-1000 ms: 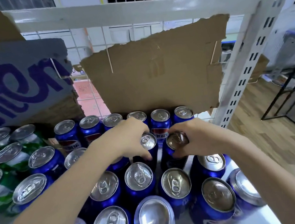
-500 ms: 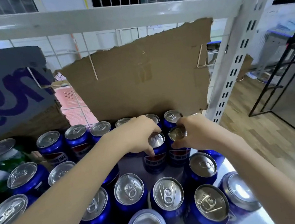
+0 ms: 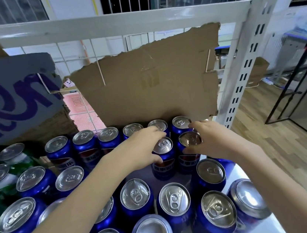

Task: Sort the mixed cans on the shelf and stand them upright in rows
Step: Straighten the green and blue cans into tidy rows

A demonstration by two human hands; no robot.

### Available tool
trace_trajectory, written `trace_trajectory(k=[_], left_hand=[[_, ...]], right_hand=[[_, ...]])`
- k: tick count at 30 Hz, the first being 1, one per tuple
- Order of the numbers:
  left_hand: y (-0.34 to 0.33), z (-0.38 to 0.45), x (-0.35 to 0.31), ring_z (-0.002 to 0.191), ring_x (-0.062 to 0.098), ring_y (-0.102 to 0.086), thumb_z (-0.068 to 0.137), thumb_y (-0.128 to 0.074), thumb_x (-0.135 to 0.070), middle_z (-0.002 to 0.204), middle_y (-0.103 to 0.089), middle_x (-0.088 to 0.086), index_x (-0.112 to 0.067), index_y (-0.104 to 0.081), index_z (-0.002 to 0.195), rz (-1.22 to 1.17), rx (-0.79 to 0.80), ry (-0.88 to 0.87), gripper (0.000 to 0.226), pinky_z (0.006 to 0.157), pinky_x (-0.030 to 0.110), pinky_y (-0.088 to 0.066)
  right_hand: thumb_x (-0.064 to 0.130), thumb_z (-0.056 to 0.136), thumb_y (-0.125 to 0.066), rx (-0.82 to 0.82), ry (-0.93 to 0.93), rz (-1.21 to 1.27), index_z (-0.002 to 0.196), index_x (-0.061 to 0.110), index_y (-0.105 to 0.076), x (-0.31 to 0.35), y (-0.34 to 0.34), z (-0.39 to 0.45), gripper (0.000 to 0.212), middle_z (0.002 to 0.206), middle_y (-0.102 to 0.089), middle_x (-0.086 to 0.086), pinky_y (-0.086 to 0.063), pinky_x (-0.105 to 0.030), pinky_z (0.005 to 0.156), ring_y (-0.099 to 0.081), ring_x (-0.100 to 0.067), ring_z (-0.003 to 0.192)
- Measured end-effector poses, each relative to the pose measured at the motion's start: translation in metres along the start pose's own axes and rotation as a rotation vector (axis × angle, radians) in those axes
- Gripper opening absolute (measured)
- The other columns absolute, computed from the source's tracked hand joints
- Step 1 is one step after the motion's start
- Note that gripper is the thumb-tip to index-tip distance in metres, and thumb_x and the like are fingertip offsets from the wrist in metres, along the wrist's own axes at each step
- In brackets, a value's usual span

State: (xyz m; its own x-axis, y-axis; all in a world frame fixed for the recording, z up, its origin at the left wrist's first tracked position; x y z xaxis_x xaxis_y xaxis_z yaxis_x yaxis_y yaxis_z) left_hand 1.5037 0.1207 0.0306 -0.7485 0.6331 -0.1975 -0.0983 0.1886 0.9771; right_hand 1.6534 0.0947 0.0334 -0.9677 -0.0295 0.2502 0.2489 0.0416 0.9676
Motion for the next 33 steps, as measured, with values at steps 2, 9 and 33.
trace_trajectory(k=[2, 9, 33], left_hand=[[0.002, -0.008, 0.0, 0.125, 0.017, -0.042, 0.08, -0.071, -0.033, 0.139, -0.038, -0.004, -0.019, -0.031, 0.144, -0.015, -0.057, 0.015, 0.077, 0.1, 0.032, -0.038], [-0.006, -0.033, 0.002, 0.12, 0.015, -0.044, 0.084, -0.058, -0.053, 0.13, -0.045, -0.006, -0.024, -0.031, 0.142, -0.021, -0.123, 0.111, 0.071, 0.099, 0.032, -0.039], [0.037, -0.071, 0.06, 0.088, 0.014, -0.05, 0.081, -0.056, -0.06, 0.099, -0.057, -0.003, -0.021, -0.057, 0.108, 0.145, 0.064, 0.249, 0.048, 0.073, 0.027, -0.041]], right_hand=[[0.051, 0.08, -0.064, -0.02, -0.007, 0.012, 0.129, 0.015, -0.045, -0.006, 0.009, -0.006, 0.065, 0.126, -0.052, -0.004, -0.038, -0.027, 0.084, -0.048, -0.022, 0.113], [0.049, 0.078, -0.065, -0.009, -0.176, -0.007, 0.122, 0.013, -0.053, -0.04, 0.018, -0.037, 0.058, 0.12, -0.055, -0.006, -0.043, -0.032, 0.084, -0.052, -0.024, 0.107], [0.028, 0.072, -0.074, -0.673, 0.07, 0.301, 0.117, 0.022, -0.058, 0.06, 0.089, -0.073, 0.048, 0.101, -0.064, 0.008, -0.042, -0.026, 0.08, -0.058, -0.016, 0.097]])
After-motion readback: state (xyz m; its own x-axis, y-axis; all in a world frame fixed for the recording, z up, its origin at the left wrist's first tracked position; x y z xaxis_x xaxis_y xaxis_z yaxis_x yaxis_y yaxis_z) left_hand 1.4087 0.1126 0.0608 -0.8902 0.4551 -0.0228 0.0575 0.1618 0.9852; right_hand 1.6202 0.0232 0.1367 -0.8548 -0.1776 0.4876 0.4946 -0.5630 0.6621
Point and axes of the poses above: each hand's wrist, its own z-axis towards the middle knuckle, its own y-axis out of the back of the hand, x = y × z, the point moved 6 cm from there along z, towards the middle knuckle
